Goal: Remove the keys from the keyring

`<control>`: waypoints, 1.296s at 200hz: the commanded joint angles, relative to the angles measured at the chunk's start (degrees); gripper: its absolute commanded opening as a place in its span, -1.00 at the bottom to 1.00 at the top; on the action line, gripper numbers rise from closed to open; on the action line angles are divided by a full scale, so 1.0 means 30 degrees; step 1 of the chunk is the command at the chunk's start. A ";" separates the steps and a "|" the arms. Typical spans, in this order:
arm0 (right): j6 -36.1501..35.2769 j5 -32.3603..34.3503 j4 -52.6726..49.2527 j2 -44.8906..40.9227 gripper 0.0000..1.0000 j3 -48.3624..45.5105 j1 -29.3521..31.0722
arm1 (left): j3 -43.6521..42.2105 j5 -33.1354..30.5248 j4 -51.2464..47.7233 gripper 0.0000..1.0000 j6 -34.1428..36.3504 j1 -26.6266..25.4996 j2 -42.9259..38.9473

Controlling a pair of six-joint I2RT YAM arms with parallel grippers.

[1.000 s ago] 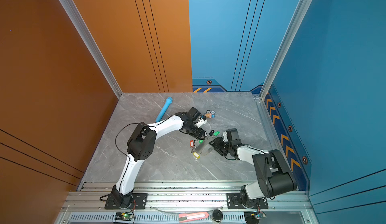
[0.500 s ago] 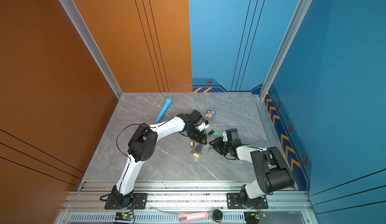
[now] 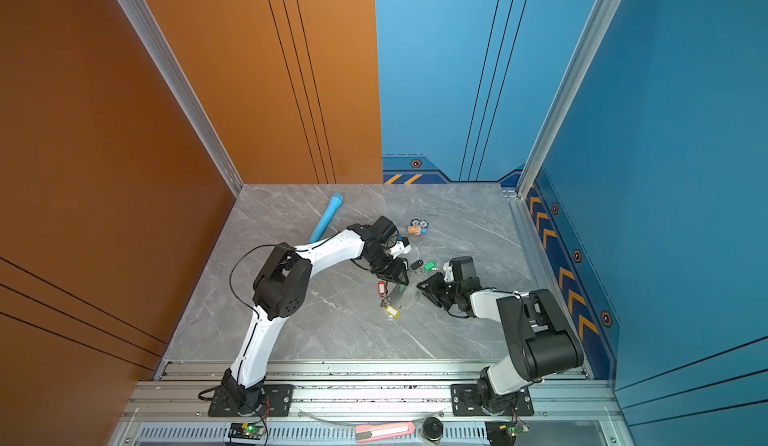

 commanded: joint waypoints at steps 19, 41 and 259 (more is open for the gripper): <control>0.0117 0.0022 -0.0524 0.0540 -0.35 -0.0455 0.0106 | -0.0533 0.2331 0.1905 -0.20 -0.1547 0.0124 -0.0630; -0.0090 0.0029 -0.0802 0.0512 -0.36 -0.0365 0.0035 | -0.0854 0.1649 0.1478 -0.23 -0.1190 0.0301 -0.0604; -0.0891 0.0044 -0.2145 0.0147 -0.36 0.0132 0.0091 | 0.2207 -0.2900 -0.1363 -0.05 0.1805 0.0220 0.1468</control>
